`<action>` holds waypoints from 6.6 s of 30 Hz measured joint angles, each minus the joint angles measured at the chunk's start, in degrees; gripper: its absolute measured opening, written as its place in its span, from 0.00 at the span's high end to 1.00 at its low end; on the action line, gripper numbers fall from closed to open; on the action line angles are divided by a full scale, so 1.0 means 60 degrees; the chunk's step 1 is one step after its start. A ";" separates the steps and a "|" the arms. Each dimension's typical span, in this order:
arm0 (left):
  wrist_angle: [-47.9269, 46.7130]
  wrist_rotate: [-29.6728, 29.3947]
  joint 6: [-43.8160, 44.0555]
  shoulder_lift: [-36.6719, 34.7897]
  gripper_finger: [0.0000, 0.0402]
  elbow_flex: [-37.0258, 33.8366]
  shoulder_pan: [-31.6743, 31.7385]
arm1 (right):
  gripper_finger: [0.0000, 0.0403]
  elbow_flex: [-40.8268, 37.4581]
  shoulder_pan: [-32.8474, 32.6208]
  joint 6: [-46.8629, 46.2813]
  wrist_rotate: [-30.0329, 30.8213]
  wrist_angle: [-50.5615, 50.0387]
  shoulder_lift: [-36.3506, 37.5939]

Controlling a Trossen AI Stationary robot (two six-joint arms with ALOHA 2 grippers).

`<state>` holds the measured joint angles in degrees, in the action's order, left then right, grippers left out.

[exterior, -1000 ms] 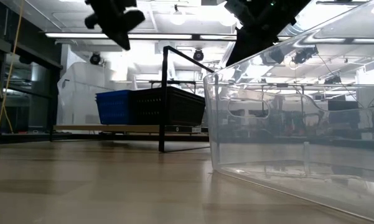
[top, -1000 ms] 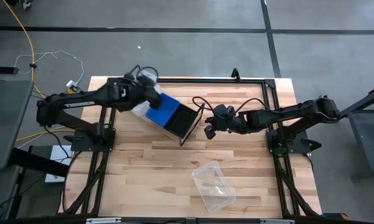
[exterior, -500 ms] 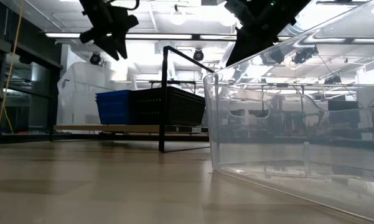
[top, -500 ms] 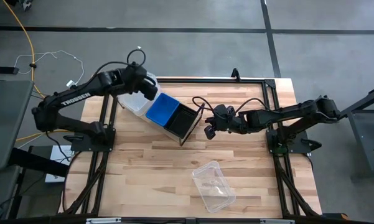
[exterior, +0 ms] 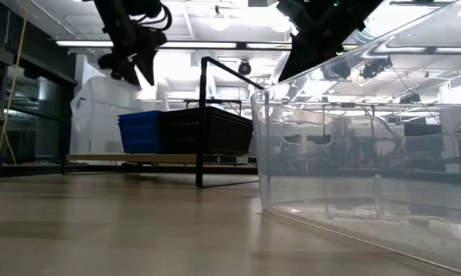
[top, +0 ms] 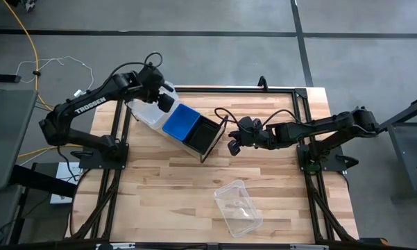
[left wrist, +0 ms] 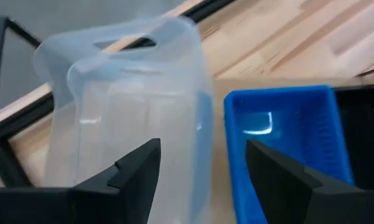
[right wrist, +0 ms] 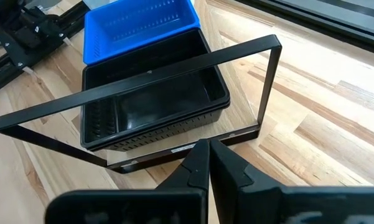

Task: Stack baskets on shelf by color
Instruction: Stack the left transparent bin on top of the other transparent bin on the shelf, then stack the transparent bin on top of the other transparent bins on the shelf

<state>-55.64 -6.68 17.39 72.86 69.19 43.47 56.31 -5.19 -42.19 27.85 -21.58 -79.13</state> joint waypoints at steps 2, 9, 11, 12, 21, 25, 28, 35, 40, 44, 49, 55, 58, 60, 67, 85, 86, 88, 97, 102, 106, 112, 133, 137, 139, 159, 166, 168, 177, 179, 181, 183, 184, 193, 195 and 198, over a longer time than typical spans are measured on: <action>-0.0206 -0.0037 -0.0065 0.0079 0.45 0.0000 0.0095 | 1.00 -0.0003 0.0002 -0.0004 -0.0073 -0.0002 0.0000; -0.0589 0.0126 -0.0511 0.0350 0.46 0.0000 0.0210 | 1.00 0.0000 0.0000 -0.0004 -0.0171 -0.0001 0.0000; -0.0586 0.0142 -0.0511 0.0378 0.49 0.0000 0.0210 | 1.00 -0.0003 0.0002 -0.0004 -0.0171 -0.0002 0.0000; -0.0587 0.0149 -0.0511 0.0392 0.52 0.0000 0.0210 | 1.00 0.0000 0.0004 -0.0004 -0.0171 0.0000 0.0000; -0.0523 0.0029 -0.0581 0.0391 0.97 0.0000 0.0202 | 1.00 0.0000 0.0000 -0.0004 -0.0174 0.0000 0.0000; -0.0525 -0.0062 -0.0532 0.0356 0.98 0.0000 0.0206 | 1.00 -0.0002 0.0004 -0.0004 -0.0174 0.0000 0.0000; -0.0523 -0.0066 -0.0508 0.0280 0.99 0.0000 0.0190 | 1.00 -0.0002 0.0001 -0.0004 -0.0174 0.0000 0.0000; -0.0554 -0.0705 -0.0787 0.0168 1.00 0.0000 0.0102 | 1.00 -0.0003 0.0004 -0.0004 -0.0171 0.0000 0.0000; -0.0551 -0.1125 -0.1233 0.0301 1.00 0.0000 0.0014 | 1.00 -0.0003 0.0004 -0.0004 -0.0156 0.0000 0.0000; -0.0554 -0.1688 -0.1615 0.0536 1.00 0.0000 -0.0179 | 1.00 -0.0003 0.0004 -0.0004 -0.0163 0.0000 0.0000; -0.0551 -0.2102 -0.1758 0.1070 1.00 0.0000 -0.0635 | 1.00 -0.0003 0.0004 -0.0067 -0.0163 0.0000 0.0000; -0.0504 -0.2222 -0.1594 0.1578 1.00 0.0000 -0.1317 | 1.00 -0.0003 0.0004 -0.0178 -0.0167 0.0000 0.0000; -0.0434 -0.2168 -0.1220 0.1673 1.00 0.0000 -0.1687 | 1.00 -0.0003 0.0004 -0.0167 -0.0167 0.0000 0.0000; -0.0344 -0.2131 -0.0979 0.1698 1.00 0.0000 -0.1878 | 1.00 -0.0003 0.0004 -0.0153 -0.0167 0.0000 0.0000; -0.0416 -0.2701 0.0438 0.1698 1.00 0.0000 -0.2015 | 1.00 -0.0003 0.0004 -0.0149 -0.0167 0.0000 0.0000; -0.0366 -0.2641 0.1975 0.1698 0.95 0.0000 -0.1851 | 1.00 -0.0001 0.0004 -0.0215 -0.0225 -0.0002 0.0000; -0.0333 -0.2641 0.1977 0.1698 0.94 0.0000 -0.1852 | 1.00 -0.0003 0.0004 -0.0215 -0.0225 0.0000 0.0000; -0.0264 -0.2641 0.1985 0.1698 0.91 0.0000 -0.1849 | 1.00 -0.0002 0.0004 -0.0215 -0.0225 -0.0001 0.0000; -0.0022 -0.2457 0.1393 0.1610 0.70 0.0000 -0.1830 | 1.00 -0.0003 0.0004 -0.0215 -0.0222 -0.0004 0.0000; 0.0129 -0.1818 0.1246 0.0986 0.59 0.0000 -0.1591 | 1.00 -0.0003 0.0004 -0.0142 -0.0059 0.0003 0.0000; 0.1212 -0.0449 0.1326 -0.0088 0.53 0.0000 -0.1357 | 1.00 -0.0001 -0.0295 0.0554 0.0858 0.0875 0.0000; 0.2345 0.1041 0.1264 -0.2069 0.51 0.0004 -0.2174 | 1.00 0.0001 -0.0750 0.1810 0.0020 0.1553 0.0008; 0.7967 -0.1897 0.2819 -0.5752 0.51 -0.4761 -0.7253 | 0.99 -0.0001 -0.2986 -0.2248 -0.4908 -0.1725 0.0018; 0.7970 -0.2000 0.2527 -0.5870 0.51 -0.4761 -0.7316 | 0.92 0.0001 -0.3327 -0.3634 -0.6022 -0.1737 0.0022; 0.7969 -0.2002 0.2390 -0.5952 0.51 -0.4758 -0.7313 | 0.85 -0.0003 -0.3577 -0.4563 -0.6131 -0.1661 0.0022; 0.7380 -0.2000 0.0811 -0.7315 0.51 -0.4754 -0.7313 | 0.52 0.1245 -0.4999 -0.9600 -0.4022 -0.3141 -0.2271; 0.7238 -0.2001 0.0899 -0.7213 0.51 -0.4754 -0.7313 | 0.52 0.2910 -0.4947 -0.8743 -0.3950 -0.4801 -0.3941; 0.7234 -0.2120 0.1119 -0.7205 0.51 -0.4758 -0.7313 | 0.52 0.3067 -0.4947 -0.8586 -0.4156 -0.4739 -0.4203; 0.7249 -0.2353 0.2361 -0.6645 0.51 -0.4750 -0.7316 | 0.52 0.2852 -0.5335 -0.8739 -0.3733 -0.4503 -0.4637; 0.7272 -0.2322 0.2598 -0.6443 0.51 -0.4752 -0.7313 | 0.52 0.2578 -0.5449 -0.8994 -0.3737 -0.4555 -0.4637; 0.7426 -0.2183 0.2757 -0.6176 0.51 -0.4751 -0.7313 | 0.52 0.2297 -0.5571 -0.9330 -0.3703 -0.4506 -0.4637; 0.7673 -0.1918 0.2820 -0.5891 0.51 -0.4758 -0.7314 | 0.52 0.2118 -0.5719 -0.9604 -0.3645 -0.4329 -0.4636; 0.7892 -0.1796 0.2823 -0.5751 0.51 -0.4758 -0.7315 | 0.52 0.2076 -0.5780 -0.9705 -0.3592 -0.4331 -0.4628; 0.9484 -0.1391 0.2350 -0.4472 0.51 -0.4587 -0.7322 | 0.86 0.2052 -0.6031 -0.9427 -0.3810 -0.5072 -0.4615; 0.9417 -0.1253 0.2320 -0.4068 0.51 -0.4323 -0.7358 | 0.96 0.2046 -0.6037 -0.9329 -0.4091 -0.5370 -0.4606; 0.9327 -0.0951 0.1869 -0.3427 0.51 -0.3870 -0.7491 | 0.95 0.2030 -0.6068 -0.9224 -0.4104 -0.5636 -0.4405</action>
<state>0.33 -12.39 28.61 52.30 45.97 -1.47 68.49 -41.60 -97.54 3.23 -55.40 -105.56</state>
